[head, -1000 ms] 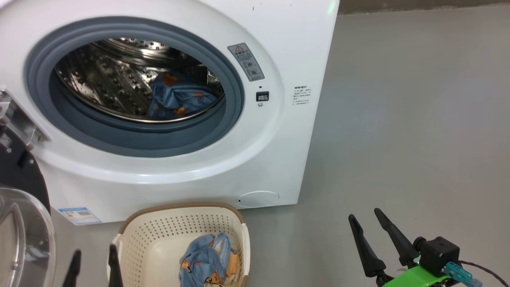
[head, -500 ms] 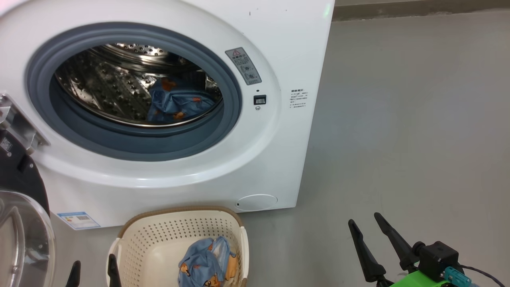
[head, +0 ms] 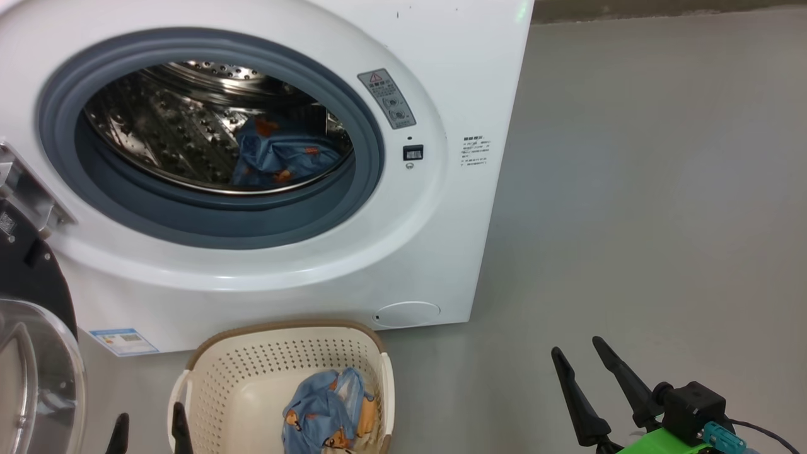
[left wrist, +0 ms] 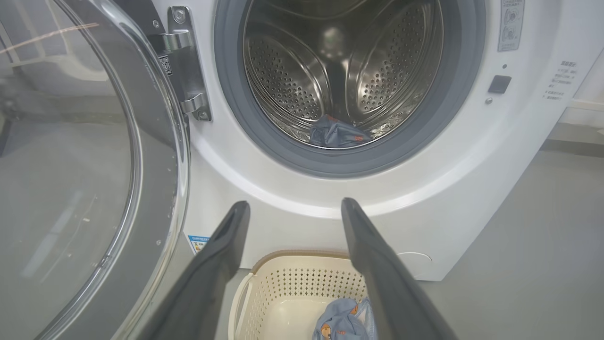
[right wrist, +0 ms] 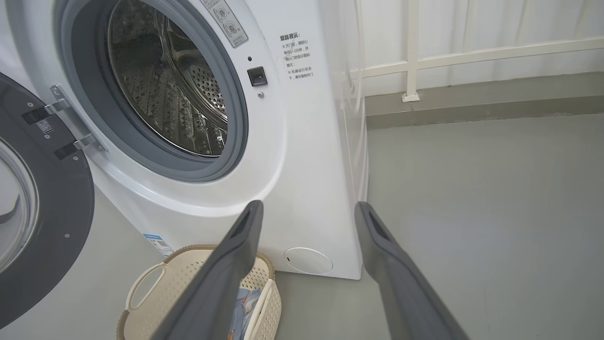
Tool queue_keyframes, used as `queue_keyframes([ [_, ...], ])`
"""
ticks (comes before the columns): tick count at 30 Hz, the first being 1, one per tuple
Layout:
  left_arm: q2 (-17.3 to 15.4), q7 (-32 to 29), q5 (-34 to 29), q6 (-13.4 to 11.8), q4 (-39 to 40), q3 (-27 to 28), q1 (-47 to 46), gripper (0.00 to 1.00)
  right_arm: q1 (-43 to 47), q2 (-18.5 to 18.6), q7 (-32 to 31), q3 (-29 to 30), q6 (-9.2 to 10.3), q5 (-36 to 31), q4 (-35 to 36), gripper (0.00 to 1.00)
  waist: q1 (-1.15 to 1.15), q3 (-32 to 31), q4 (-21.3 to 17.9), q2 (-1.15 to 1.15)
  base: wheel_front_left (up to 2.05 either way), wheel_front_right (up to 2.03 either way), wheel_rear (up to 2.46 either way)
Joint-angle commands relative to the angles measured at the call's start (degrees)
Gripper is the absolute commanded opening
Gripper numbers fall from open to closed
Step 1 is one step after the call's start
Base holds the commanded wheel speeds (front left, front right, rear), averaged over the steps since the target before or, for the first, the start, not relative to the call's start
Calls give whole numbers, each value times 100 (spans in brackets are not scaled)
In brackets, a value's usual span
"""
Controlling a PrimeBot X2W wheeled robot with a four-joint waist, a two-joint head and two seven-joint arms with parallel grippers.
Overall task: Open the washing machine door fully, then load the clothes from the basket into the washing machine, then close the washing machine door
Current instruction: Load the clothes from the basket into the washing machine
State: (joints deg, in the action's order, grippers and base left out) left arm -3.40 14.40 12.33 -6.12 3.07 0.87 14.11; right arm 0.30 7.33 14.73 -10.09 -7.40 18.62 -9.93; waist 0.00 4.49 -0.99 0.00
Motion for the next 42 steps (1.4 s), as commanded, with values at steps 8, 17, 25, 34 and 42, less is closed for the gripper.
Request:
queue_keyframes([
  [8, 11, 60, 91, 187, -172, 181, -675, 100, -163, 34, 27, -155, -9, 75, 166, 100, 0, 398, -72, 0, 0, 0, 0],
  [17, 28, 60, 219, 286, -561, 134, -1444, 100, -437, 19, 27, -173, -9, 54, 262, 100, 0, 1212, -273, 0, 0, 0, 0],
  [25, 33, 60, 228, 406, -1089, 17, -2229, 100, -698, 6, 27, -75, -9, 50, 337, 100, 0, 2210, -325, 0, 0, 0, 0],
  [34, -39, 60, 197, 563, -2123, 3, -3141, 100, -1016, -43, 27, -49, -9, -14, 354, 100, 0, 3175, -454, 0, 0, 0, 0],
  [42, -73, 60, 350, 735, -3022, 35, -3742, 100, -1186, -80, 27, -45, -9, -14, 299, 100, 0, 3784, -497, 0, 0, 0, 0],
])
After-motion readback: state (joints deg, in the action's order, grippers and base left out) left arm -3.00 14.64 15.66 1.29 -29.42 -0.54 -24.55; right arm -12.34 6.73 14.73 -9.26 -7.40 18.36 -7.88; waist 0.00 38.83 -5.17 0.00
